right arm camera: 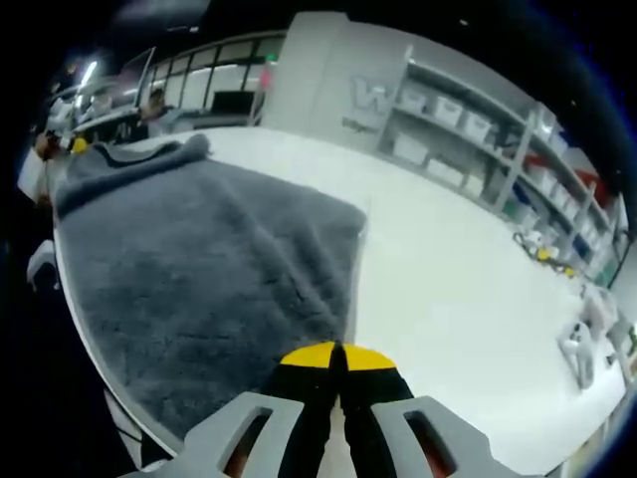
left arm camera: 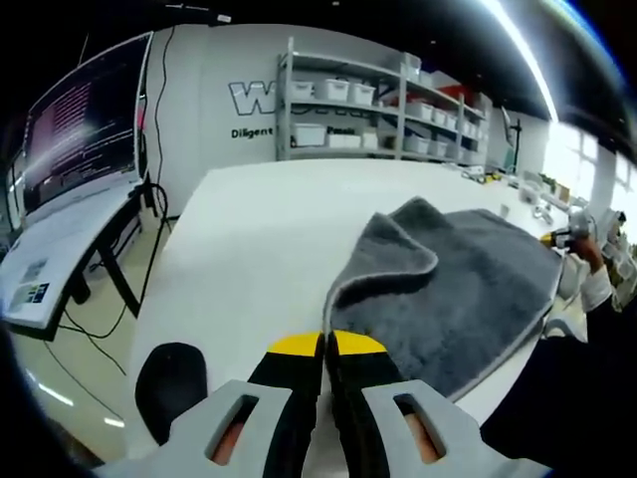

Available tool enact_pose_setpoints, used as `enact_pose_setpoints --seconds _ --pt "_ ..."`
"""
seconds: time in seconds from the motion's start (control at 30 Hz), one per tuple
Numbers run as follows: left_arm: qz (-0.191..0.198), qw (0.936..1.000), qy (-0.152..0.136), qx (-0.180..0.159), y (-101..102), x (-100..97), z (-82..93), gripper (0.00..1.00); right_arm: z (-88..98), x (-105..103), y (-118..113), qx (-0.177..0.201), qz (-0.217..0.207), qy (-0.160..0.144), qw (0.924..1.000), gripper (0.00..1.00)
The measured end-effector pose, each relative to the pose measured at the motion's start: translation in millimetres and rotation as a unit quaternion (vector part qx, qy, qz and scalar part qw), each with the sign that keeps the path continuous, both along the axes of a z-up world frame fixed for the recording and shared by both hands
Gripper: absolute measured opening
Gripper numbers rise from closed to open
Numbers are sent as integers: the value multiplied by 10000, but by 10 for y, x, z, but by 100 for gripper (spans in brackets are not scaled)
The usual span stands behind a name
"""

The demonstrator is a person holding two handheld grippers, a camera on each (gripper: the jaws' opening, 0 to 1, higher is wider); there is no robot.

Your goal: Open the folded towel by lifting each exposed corner and separating the folded layers until the towel lies flat within the target outline without major curled edges

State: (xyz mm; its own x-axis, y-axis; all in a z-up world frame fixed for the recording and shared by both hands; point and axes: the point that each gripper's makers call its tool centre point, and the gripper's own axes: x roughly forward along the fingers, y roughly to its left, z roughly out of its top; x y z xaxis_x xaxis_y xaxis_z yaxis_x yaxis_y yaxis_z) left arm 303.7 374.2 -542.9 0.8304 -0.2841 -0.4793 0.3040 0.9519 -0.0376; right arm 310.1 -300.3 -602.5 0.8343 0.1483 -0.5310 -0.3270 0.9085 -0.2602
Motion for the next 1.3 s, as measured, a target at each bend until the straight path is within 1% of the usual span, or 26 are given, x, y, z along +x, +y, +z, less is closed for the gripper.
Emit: enact_pose_setpoints --seconds 0.3,0.93,1.1,1.3 --pt "19 10000 66 51 24 -9 -40 2 4 -19 25 -8 34 -19 10000 0" --pt "210 9993 293 71 179 -55 -164 2 3 -52 67 39 70 -45 10000 0" --pt "238 9992 307 84 201 -67 -179 2 1 -61 80 37 65 -53 10000 0" --pt "297 9988 355 133 235 -96 -191 2 -3 -28 37 37 71 -49 10000 0"
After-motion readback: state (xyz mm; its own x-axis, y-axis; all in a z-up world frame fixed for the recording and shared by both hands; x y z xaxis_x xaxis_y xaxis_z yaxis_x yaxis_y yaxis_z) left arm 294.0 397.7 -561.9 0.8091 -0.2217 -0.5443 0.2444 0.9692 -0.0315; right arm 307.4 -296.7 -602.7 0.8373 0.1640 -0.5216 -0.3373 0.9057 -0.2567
